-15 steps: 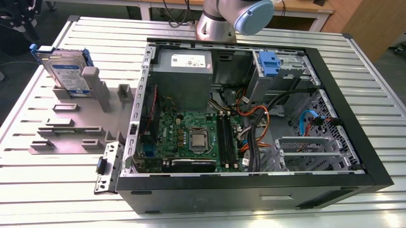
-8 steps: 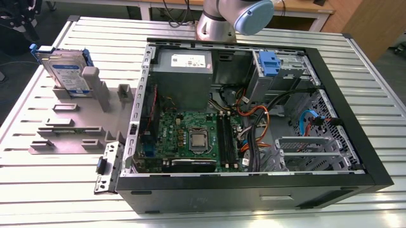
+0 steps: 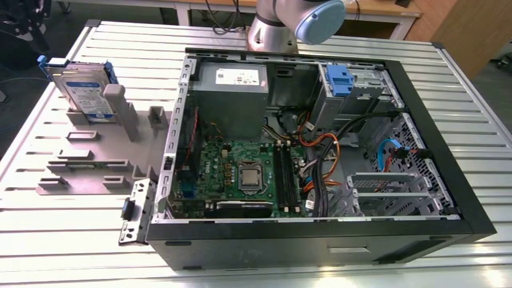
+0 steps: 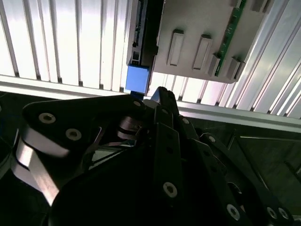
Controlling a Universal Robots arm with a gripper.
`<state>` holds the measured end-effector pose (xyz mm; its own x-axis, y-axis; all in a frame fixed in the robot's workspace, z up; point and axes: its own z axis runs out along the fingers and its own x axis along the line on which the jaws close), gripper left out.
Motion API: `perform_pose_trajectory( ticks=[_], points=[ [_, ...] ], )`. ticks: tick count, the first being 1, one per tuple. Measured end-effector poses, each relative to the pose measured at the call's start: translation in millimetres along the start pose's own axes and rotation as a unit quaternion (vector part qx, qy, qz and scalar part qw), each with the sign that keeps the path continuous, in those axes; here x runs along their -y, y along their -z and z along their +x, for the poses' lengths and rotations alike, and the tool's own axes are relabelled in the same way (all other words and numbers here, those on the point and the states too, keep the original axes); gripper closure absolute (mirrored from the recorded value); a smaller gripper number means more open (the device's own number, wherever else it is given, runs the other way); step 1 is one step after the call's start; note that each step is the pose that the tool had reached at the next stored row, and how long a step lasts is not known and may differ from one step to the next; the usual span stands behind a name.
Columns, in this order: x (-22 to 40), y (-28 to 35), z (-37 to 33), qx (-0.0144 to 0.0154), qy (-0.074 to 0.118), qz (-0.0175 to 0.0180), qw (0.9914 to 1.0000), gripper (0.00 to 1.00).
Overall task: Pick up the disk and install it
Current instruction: 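Pick up the disk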
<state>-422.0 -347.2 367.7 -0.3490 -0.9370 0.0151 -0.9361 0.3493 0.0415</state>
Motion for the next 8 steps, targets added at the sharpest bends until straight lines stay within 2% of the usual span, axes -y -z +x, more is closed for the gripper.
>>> perform_pose_trajectory(
  ticks=[8],
  points=[
    [-1.9,-1.6,-2.2,0.0018,0.003,0.0053,0.99998,0.89]
  ],
)
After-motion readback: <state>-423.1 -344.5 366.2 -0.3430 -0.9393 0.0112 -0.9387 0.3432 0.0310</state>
